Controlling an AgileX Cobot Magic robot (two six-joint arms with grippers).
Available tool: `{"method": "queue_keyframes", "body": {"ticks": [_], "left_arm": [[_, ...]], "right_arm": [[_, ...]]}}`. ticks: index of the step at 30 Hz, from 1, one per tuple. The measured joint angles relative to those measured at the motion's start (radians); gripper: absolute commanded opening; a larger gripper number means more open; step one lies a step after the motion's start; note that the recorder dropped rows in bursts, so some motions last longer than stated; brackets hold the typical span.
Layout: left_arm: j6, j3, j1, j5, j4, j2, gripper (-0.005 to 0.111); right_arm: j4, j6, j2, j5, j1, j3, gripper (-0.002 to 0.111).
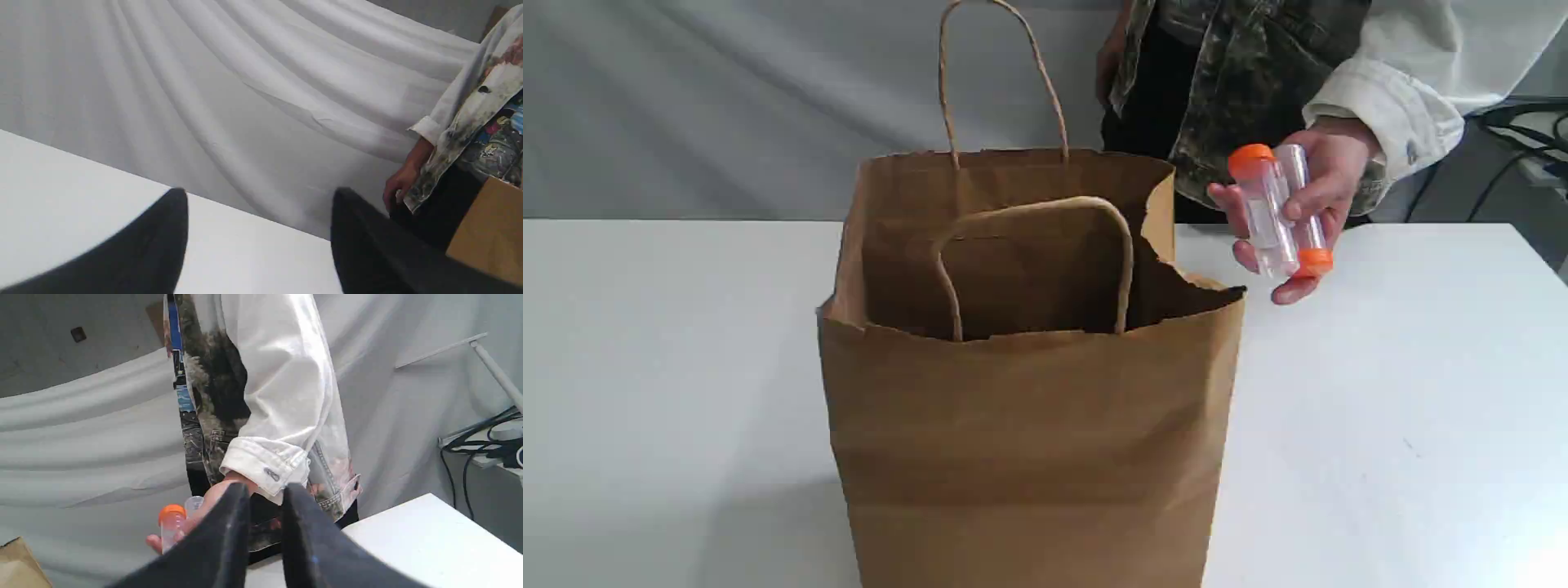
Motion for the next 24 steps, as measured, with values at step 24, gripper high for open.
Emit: {"method": "queue_keyframes", "body": {"ticks": [24], "left_arm": [[-0.108, 0.000, 0.000, -0.166, 0.003, 0.000, 0.054]], "right_arm": [[-0.427, -0.027, 0.316, 0.144, 0.143, -0.326, 0.016]]}}
